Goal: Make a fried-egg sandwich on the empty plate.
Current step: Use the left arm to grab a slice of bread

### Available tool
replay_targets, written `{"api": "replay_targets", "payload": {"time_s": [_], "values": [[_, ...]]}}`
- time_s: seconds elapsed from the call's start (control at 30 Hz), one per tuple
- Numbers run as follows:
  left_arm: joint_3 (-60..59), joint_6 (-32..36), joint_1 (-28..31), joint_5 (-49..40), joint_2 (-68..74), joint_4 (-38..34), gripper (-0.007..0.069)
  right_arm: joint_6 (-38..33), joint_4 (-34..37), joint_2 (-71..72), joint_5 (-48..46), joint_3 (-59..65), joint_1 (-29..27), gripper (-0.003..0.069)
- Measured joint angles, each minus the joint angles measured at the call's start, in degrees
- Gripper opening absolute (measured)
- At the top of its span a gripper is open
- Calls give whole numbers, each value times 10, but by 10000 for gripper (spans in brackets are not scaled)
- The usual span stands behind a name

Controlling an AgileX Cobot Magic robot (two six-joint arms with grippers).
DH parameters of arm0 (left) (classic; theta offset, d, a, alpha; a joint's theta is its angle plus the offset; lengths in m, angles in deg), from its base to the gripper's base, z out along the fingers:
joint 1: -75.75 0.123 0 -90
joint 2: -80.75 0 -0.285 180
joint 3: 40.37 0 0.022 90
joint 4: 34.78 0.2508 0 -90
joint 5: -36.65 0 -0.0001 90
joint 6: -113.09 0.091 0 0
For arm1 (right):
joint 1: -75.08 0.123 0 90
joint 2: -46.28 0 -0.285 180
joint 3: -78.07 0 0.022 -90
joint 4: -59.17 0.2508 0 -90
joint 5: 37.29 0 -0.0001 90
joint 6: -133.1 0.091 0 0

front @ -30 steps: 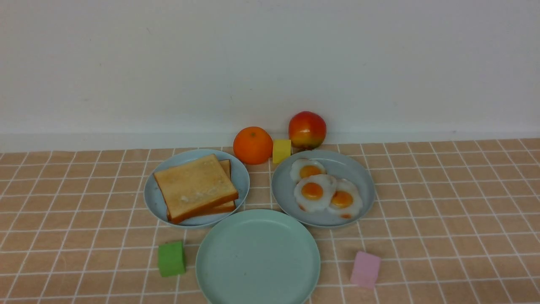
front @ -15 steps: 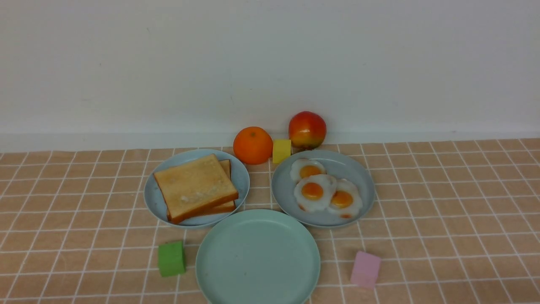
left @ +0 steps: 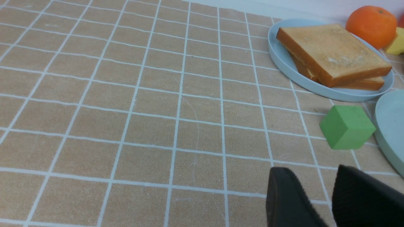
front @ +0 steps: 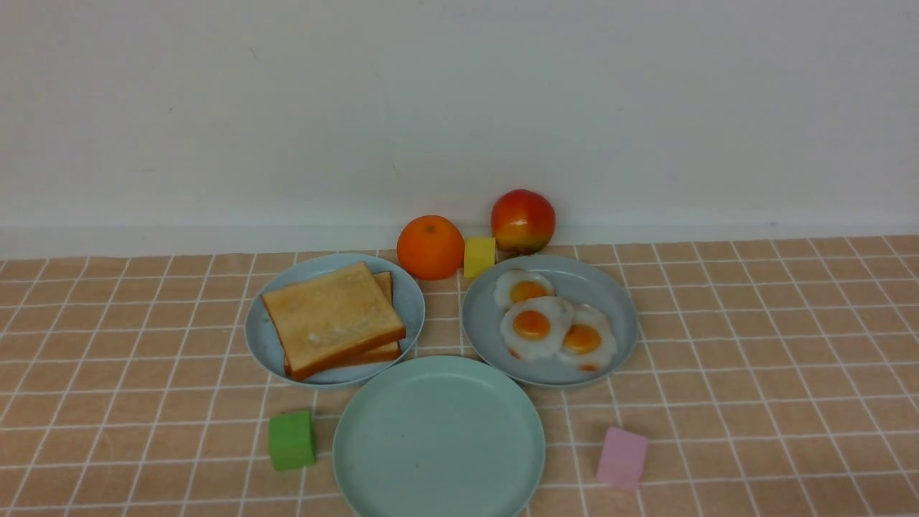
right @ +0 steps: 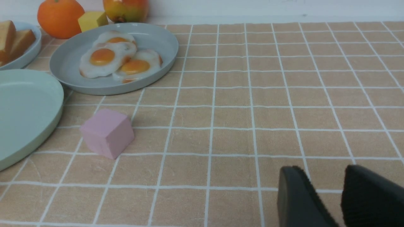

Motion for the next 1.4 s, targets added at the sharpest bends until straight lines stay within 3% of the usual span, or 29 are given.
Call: {"api": "replay_targets", "payload": {"time_s": [0.6, 0.9, 1.03, 1.23, 1.4], "values": [[0, 0, 0, 0, 0, 0, 238, 0, -19, 0, 5, 0, 0, 241], [0, 0, 0, 9, 0, 23, 238, 0, -4, 0, 71, 4, 0, 241], [0, 0, 0, 45, 0, 23, 238, 0, 9, 0, 119, 4, 0, 241], [0, 0, 0, 165, 0, 25, 238, 0, 12, 0, 243, 4, 0, 241], [0, 0, 0, 202, 0, 26, 238, 0, 13, 0, 270, 4, 0, 241]]}}
